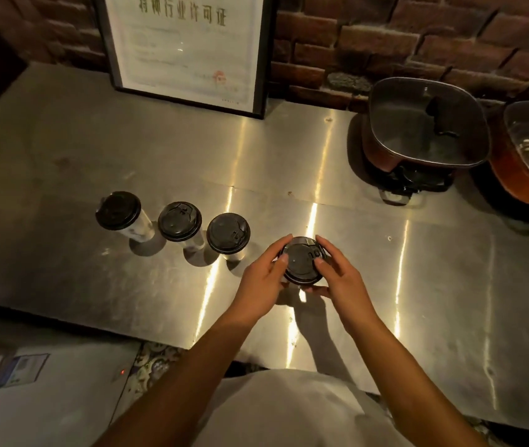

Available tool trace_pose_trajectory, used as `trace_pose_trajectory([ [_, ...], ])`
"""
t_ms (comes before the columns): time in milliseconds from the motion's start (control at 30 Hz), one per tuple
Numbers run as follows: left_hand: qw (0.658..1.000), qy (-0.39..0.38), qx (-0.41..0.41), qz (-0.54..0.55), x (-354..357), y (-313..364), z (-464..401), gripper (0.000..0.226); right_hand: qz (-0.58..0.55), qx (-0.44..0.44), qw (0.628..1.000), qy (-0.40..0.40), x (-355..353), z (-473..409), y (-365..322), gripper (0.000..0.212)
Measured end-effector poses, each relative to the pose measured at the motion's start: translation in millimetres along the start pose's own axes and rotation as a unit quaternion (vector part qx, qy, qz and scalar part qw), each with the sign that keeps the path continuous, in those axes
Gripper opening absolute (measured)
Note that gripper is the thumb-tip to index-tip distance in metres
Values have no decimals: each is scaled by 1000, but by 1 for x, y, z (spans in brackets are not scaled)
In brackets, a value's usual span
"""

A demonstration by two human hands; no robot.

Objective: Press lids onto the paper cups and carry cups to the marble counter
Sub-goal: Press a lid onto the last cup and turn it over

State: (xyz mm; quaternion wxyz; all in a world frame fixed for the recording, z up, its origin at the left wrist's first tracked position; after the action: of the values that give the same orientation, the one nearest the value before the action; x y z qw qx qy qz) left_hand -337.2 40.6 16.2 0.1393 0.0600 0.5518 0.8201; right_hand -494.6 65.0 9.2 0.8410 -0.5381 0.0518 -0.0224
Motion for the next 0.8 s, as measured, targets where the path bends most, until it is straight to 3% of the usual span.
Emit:
trace_pose_trajectory([
  [533, 998, 49, -25, -3, 4, -27, -34, 43, 86, -4, 996, -39, -3, -45, 20, 43],
  [800, 994, 74, 3, -80, -2, -26, -37, 43, 141, 3, 989, -50, 6, -43, 27, 47],
])
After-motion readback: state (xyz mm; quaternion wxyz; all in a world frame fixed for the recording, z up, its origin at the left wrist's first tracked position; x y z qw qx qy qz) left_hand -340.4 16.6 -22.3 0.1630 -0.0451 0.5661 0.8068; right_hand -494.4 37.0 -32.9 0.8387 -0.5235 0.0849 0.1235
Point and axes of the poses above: each hand's wrist, its own z-axis away from the middle knuckle, its own x-axis out of the palm, y = z × x, the point moved 10 cm from there along -z, towards the middle knuckle, and after that the axes turned 3 degrees about -y, right-handed, at the moved point
